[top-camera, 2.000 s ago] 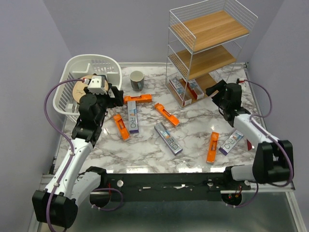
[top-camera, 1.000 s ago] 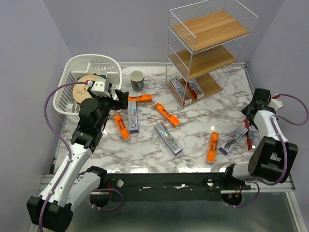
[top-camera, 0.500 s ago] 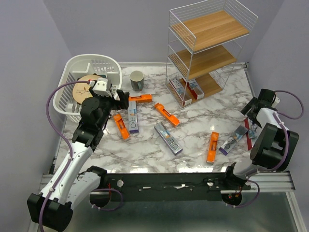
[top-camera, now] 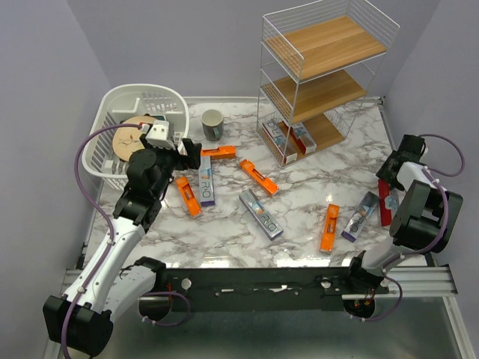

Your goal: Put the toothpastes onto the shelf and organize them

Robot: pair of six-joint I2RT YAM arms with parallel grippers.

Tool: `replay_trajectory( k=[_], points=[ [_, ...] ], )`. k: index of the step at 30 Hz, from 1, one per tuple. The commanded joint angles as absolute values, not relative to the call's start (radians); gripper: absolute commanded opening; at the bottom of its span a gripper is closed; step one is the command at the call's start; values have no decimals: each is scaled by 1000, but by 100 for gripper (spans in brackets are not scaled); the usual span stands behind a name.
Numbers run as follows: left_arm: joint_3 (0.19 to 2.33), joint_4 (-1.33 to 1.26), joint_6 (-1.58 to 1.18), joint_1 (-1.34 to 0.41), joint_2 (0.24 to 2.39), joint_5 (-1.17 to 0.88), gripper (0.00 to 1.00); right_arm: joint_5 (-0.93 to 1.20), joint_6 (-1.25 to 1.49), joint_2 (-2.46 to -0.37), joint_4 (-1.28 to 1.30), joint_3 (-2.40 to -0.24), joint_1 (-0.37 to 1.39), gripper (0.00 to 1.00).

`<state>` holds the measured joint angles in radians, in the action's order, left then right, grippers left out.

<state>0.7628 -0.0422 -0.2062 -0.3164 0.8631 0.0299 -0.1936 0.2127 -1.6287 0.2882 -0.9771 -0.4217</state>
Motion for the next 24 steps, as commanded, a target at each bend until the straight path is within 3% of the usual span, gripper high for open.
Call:
replay_trajectory(
  k=[1,15,24],
  points=[
    [782,-43,-193,-321,861,26,99,-118,216,-1628,302,-976,-362,54],
    [785,-32,-175,-319,881,49,99,-193,169,-1758,310,-1161,-28,55],
    [788,-29,-170,-319,881,48,99,-285,330,-1531,290,-1031,-57,68]
  ],
)
